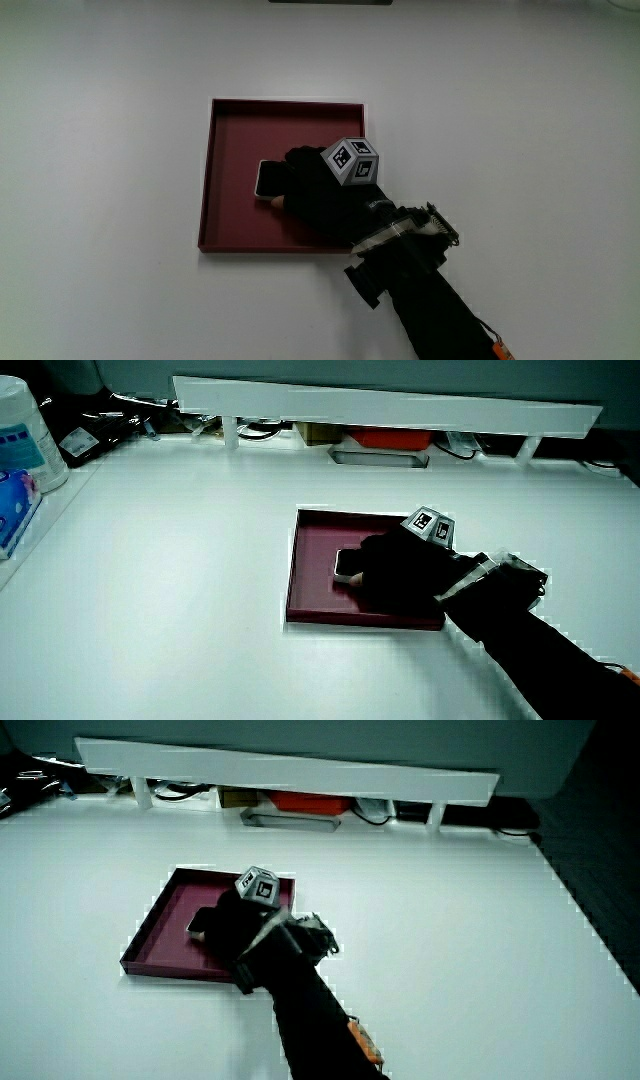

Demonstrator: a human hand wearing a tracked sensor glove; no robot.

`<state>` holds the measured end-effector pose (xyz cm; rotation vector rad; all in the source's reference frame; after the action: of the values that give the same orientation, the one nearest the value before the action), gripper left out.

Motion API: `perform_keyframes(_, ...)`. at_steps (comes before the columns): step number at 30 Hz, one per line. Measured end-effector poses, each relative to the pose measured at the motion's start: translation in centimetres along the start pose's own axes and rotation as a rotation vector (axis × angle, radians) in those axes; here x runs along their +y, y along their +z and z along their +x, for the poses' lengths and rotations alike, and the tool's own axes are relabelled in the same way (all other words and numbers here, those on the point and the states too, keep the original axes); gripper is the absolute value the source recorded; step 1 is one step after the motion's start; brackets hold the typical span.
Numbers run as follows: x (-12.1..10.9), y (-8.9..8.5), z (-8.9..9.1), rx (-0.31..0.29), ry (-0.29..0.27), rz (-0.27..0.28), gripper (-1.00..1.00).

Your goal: Place eraser

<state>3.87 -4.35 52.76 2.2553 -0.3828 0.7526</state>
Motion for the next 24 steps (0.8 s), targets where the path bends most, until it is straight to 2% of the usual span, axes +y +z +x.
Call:
perform_keyframes(3, 0.3, -0.3, 0.5, -0.010, -0.012, -0.017, -0.12)
perform_keyframes(5, 0.2, -0.2, 0.5, -0.006, -0.009, -0.003, -0.18)
perform_keyframes(11, 0.1, -0.2, 0.7, 0.019, 0.000, -0.010, -0.35)
perform_keyframes(14, 0.1, -0.2, 0.8, 0.010, 0.002, -0.015, -0.44)
perform_keyframes(19, -0.1, -0.1, 1.0, 0.030, -0.004, -0.009, -0.59)
perform_keyframes(22, -0.3, 0.2, 1.1, 0.065, 0.018, -0.006, -0.68)
perform_keyframes(24, -0.6, 0.6, 1.1, 0.066, 0.025, -0.007, -0.74)
